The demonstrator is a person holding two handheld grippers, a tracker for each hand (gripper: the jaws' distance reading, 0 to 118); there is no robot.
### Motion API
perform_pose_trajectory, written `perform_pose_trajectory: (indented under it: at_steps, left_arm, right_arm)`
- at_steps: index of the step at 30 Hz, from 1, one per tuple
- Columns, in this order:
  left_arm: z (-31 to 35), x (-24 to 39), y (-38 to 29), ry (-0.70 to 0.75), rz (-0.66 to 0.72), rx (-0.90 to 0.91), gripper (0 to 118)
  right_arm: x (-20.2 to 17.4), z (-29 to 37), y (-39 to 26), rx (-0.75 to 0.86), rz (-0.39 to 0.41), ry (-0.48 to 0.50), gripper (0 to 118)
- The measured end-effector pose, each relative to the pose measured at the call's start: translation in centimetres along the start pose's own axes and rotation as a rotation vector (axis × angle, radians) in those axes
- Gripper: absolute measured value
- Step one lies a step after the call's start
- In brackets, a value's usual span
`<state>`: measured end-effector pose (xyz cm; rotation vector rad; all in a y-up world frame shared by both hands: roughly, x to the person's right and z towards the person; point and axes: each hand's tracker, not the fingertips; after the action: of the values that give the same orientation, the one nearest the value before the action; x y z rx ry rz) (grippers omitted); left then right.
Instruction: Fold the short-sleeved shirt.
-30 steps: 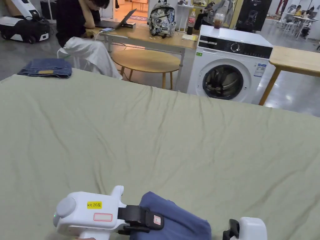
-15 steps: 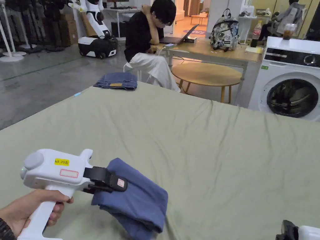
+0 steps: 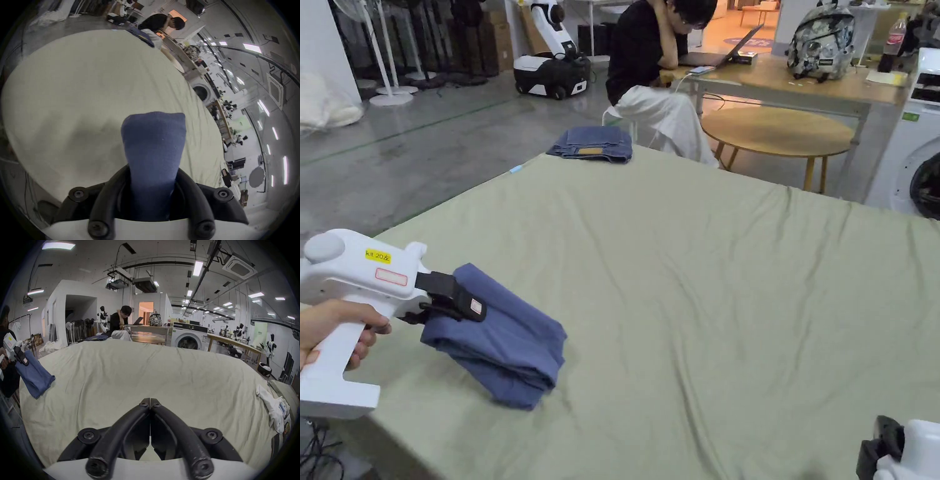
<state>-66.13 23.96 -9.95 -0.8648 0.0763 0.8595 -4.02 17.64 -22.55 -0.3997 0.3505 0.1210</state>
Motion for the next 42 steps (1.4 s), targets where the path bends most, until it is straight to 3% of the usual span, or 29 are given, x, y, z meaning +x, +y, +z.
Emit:
perform_pose_trajectory:
  at_steps: [5, 9, 11, 16, 17, 21, 23, 25, 28, 33, 42]
  left_arm:
    - [0.9, -3.2, 2.2, 0.167, 0.006, 0.0, 20]
    - [0.0, -3.3, 1.5, 0.236, 0.062, -0.02, 40]
    - [0.4, -2.8, 1.3, 0.436, -0.058, 0.003, 66]
    - [2.8, -1.5, 1.5, 0.623, -0.093, 0.203, 69]
    - [3.0, -1.0, 1.3, 0.631, -0.103, 0.245, 69]
    - [1.3, -0.2, 0.1, 0.408, -0.157, 0.229, 68]
    - [-0.4, 1.7, -1.5, 0.341, -0.188, 0.231, 57]
    - [-2.2, 3.3, -3.1, 0.308, -0.225, 0.239, 38]
    - [-5.1, 5.3, -4.9, 0.274, -0.271, 0.283, 28]
    - [-11.3, 9.1, -8.5, 0.198, -0.349, 0.247, 0]
    - [-18.2, 19.9, -16.2, 0.102, -0.527, 0.314, 0]
  right_arm:
    - [-1.4, -0.4, -0.1, -0.012, 0.012, 0.023, 0]
    - [-1.7, -0.4, -0.5, -0.026, 0.024, 0.031, 0]
    - [-1.6, -0.1, -0.4, -0.029, 0.027, 0.032, 0]
    - [-1.0, -0.1, -0.4, -0.028, 0.029, 0.027, 0]
    - [-0.9, -0.1, -0.4, -0.028, 0.029, 0.024, 0]
    - [-0.6, -0.1, -0.6, -0.024, 0.018, 0.019, 0]
    - [-0.2, -0.2, -0.7, -0.022, 0.018, 0.017, 0]
    - [0.2, -0.2, -0.6, -0.02, 0.018, 0.008, 0]
    - [1.1, 0.2, -0.4, -0.011, 0.01, -0.005, 0]
    - [2.5, 0.9, 0.0, 0.007, 0.009, -0.03, 0]
    - [5.5, 2.0, 0.3, 0.024, -0.041, -0.094, 0]
